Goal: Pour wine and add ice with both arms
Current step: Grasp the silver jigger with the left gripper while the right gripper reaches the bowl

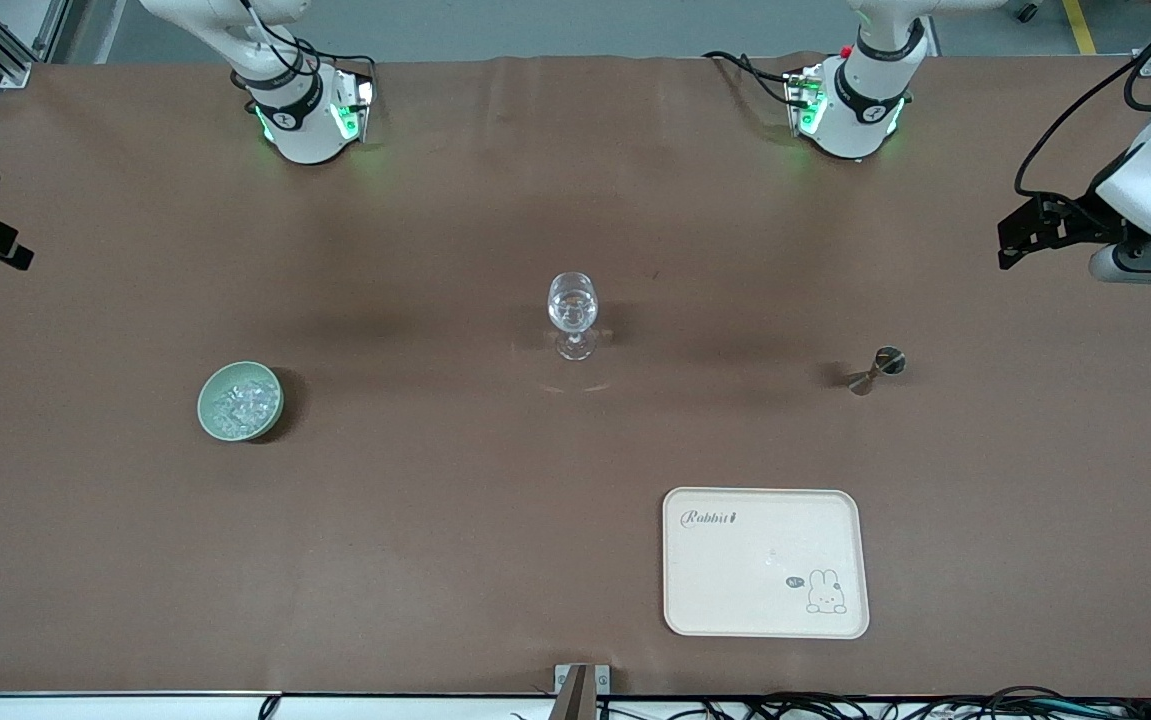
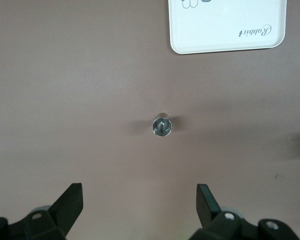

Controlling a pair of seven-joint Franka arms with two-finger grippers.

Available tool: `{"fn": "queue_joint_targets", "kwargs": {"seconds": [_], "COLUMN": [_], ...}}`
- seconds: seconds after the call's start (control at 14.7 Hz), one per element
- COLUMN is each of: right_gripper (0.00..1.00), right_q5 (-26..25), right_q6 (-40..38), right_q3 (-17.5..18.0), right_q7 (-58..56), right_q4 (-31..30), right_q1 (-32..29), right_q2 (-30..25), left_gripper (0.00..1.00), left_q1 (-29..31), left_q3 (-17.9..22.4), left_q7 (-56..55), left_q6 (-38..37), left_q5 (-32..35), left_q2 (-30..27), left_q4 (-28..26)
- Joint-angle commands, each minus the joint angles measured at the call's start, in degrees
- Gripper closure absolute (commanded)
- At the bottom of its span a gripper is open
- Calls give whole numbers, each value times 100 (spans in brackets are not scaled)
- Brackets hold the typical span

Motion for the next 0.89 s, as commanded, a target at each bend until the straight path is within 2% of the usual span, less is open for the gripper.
{"fn": "queue_joint_targets", "kwargs": {"seconds": [0.0, 0.27, 0.61, 0.82], "right_gripper": [0, 0, 0, 0], "right_q5": [73, 73, 81, 73], "right_q6": [16, 7, 25, 209], "right_q3": [-5, -5, -5, -14], "right_q7": [19, 19, 28, 80], "right_q4": [-57, -57, -48, -101], "right_q1": [-15, -15, -23, -6], "right_q2": [-75, -75, -66, -48], "left_gripper": [0, 0, 0, 0], "left_q1": [33, 59, 261, 857], "left_q3": [-91, -66, 49, 49], "left_q7": [37, -16, -33, 10], "left_q6": [17, 25, 113, 403], "left_q5": [-5, 29, 284, 294], "left_q2": [-36, 200, 850, 1333], "left_q4": [15, 296, 534, 630]}}
